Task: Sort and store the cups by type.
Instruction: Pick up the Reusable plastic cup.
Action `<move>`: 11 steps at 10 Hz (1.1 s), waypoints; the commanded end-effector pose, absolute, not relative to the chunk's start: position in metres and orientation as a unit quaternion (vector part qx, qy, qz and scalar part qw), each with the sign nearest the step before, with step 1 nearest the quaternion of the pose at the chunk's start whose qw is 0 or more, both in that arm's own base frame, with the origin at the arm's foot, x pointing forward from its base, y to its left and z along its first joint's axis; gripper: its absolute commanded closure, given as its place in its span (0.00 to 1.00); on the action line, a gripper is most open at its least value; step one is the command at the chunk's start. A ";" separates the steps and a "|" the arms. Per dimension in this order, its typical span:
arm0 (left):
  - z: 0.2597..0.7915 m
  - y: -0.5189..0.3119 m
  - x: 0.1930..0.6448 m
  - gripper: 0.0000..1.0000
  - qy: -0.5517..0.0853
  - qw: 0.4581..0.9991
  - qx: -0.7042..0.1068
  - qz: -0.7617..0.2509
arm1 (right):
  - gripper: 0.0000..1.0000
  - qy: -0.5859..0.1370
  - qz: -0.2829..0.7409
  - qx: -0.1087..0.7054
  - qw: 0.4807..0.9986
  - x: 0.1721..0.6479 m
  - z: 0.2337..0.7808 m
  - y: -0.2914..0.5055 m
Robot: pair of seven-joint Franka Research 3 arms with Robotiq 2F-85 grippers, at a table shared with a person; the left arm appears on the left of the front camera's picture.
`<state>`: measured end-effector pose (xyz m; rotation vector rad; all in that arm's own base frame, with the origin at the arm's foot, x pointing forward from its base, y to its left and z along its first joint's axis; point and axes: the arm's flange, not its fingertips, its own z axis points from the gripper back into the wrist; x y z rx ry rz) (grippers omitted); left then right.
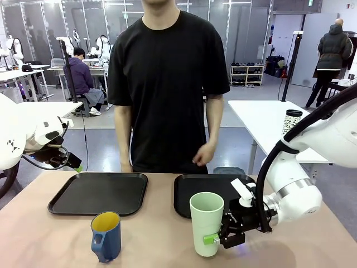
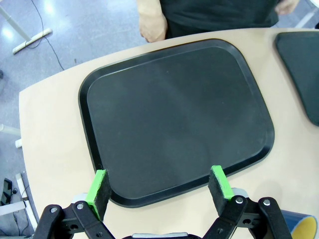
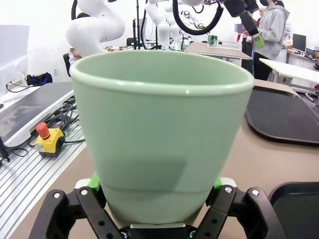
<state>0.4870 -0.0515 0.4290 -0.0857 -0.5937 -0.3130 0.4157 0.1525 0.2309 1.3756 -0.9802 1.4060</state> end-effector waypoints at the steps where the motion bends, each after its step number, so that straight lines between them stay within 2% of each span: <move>1: 0.431 -0.051 0.488 0.00 -0.294 0.942 -0.041 -0.154 | 0.34 -0.416 0.577 0.533 0.458 0.402 0.252 0.144; 6: 0.431 -0.051 0.488 0.00 -0.294 0.942 -0.041 -0.154 | 0.34 -0.424 0.574 0.519 0.470 0.413 0.277 0.139; 7: 0.431 -0.051 0.488 0.00 -0.294 0.942 -0.041 -0.154 | 0.34 -0.422 0.581 0.528 0.453 0.410 0.268 0.138; 11: 0.431 -0.051 0.488 0.00 -0.294 0.942 -0.041 -0.154 | 0.34 -0.422 0.581 0.528 0.453 0.410 0.268 0.138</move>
